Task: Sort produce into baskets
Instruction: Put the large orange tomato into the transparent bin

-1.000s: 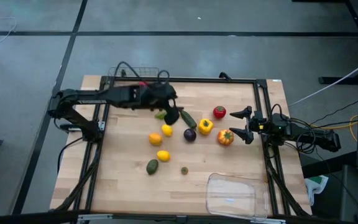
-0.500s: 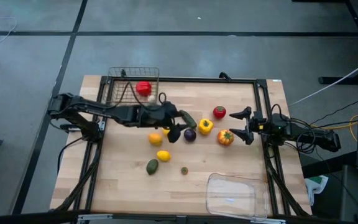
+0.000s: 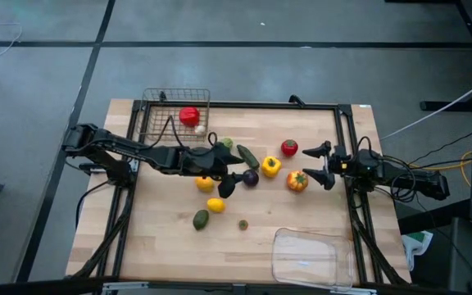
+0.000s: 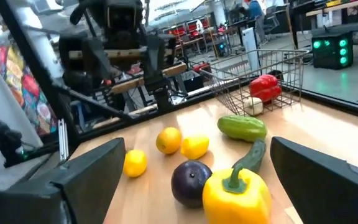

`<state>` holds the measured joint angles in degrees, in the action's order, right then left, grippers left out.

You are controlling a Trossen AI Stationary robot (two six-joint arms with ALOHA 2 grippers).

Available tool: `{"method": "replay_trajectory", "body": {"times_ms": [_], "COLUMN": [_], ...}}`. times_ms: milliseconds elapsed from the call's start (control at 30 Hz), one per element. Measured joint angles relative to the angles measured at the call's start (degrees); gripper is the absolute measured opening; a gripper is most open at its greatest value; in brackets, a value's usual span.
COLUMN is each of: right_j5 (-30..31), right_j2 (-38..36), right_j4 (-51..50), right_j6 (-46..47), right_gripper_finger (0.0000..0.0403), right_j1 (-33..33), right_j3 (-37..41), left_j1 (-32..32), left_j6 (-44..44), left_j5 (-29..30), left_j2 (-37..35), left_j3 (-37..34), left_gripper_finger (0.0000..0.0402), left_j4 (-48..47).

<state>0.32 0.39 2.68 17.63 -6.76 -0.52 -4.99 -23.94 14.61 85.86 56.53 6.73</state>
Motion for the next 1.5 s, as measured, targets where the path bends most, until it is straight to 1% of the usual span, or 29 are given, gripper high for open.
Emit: {"method": "replay_trajectory", "body": {"times_ms": [100,233,400,467,533,733,800,900,1000,1100,1167,1367,1500], "right_j5": [2.5,6.6,14.7,15.6,13.5,3.1,1.2,0.0,-1.2,-4.9,-6.0,-6.0,-6.0], "right_j2": [0.3,2.3,8.7,12.1,15.6,25.1,28.1,32.1,36.0,40.4,43.3,51.3,55.5], "right_j4": [-1.3,-0.7,-8.5,-12.4,-16.8,-28.5,-31.7,-35.2,-35.8,-35.8,-35.8,-35.5,-35.4], "right_j6": [0.1,0.1,0.8,2.8,4.2,4.6,4.1,2.9,2.7,2.7,1.9,-1.4,-1.6], "right_gripper_finger": [0.0399,0.0399,0.0399,0.0399,0.0399,0.0399,0.0399,0.0399,0.0399,0.0399,0.0399,0.0399,0.0399], "right_j1": [0.0,0.0,0.0,0.0,0.0,0.0,0.0,0.0,0.0,0.0,0.0,0.0,0.0], "right_j3": [-1.2,-5.2,-10.4,-12.8,-15.2,-23.5,-25.6,-26.9,-27.2,-27.2,-27.2,-27.2,-27.2], "left_j1": [0.0,0.0,0.0,0.0,0.0,0.0,0.0,0.0,-0.1,-0.3,-0.5,-1.0,-1.0], "left_j6": [0.0,-0.1,-0.1,-0.1,-0.1,0.0,0.0,0.0,0.0,0.0,0.0,0.2,0.3], "left_j5": [0.0,0.1,0.1,0.1,0.2,0.2,0.2,0.2,0.2,0.2,0.2,0.2,0.2], "left_j2": [0.0,0.0,0.0,0.0,0.0,0.0,0.0,0.0,0.0,0.0,0.0,0.0,0.0], "left_j3": [0.0,0.0,0.0,0.0,0.0,0.0,0.0,0.0,0.0,0.0,0.0,0.0,0.0], "left_gripper_finger": [0.0294,0.0294,0.0294,0.0294,0.0294,0.0294,0.0294,0.0294,0.0294,0.0294,0.0294,0.0294,0.0294], "left_j4": [0.0,-0.1,-0.1,-0.1,-0.1,-0.2,-0.2,-0.3,-0.3,-0.3,-0.5,-0.5,-0.5]}}
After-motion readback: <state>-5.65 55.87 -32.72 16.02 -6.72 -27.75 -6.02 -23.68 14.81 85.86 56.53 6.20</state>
